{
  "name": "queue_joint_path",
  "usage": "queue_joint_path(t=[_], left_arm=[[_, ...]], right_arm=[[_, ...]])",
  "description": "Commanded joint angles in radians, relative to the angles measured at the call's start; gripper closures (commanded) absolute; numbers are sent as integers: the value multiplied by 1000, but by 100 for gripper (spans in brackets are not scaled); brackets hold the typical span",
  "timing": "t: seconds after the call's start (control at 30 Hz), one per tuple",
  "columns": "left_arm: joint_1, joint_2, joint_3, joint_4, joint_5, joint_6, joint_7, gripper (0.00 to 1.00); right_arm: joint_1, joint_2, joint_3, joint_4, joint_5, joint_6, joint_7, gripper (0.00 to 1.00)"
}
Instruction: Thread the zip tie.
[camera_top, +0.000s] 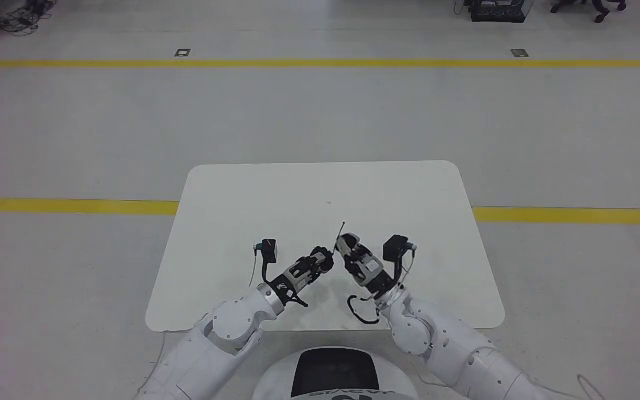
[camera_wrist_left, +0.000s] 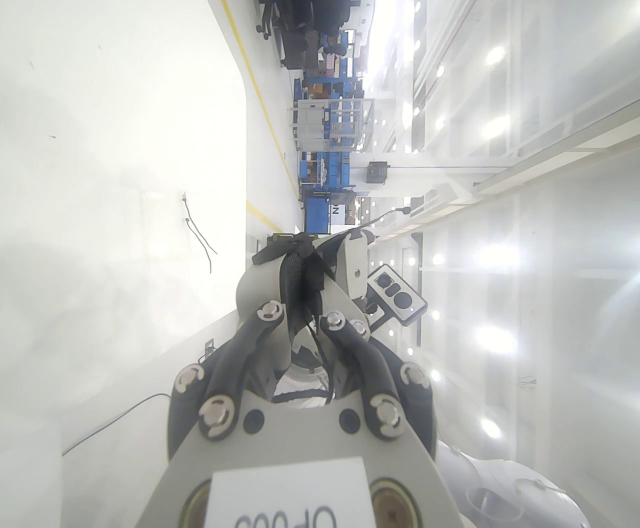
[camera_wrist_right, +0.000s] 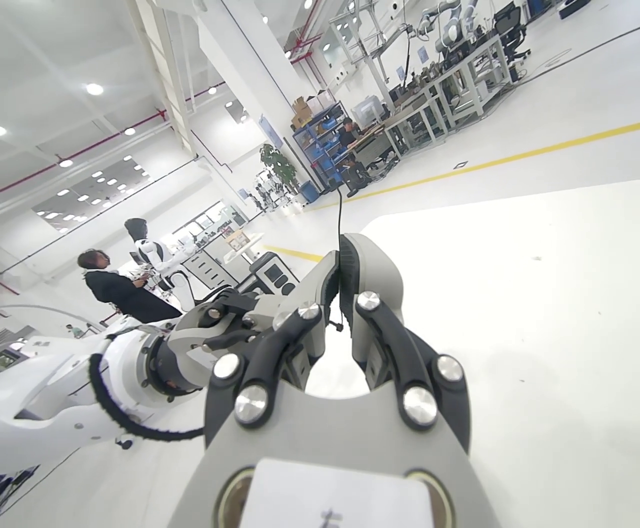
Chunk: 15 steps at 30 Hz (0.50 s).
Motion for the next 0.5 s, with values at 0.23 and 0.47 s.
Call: queue_joint_path(t=[0.23, 0.47], left_arm=[[0, 0, 0, 0, 0, 0, 0, 100], [0, 0, 0, 0, 0, 0, 0, 100]], right_arm=[[19, 9, -34, 17, 53, 0, 31, 100], [30, 10, -56, 13, 158, 0, 63, 100]])
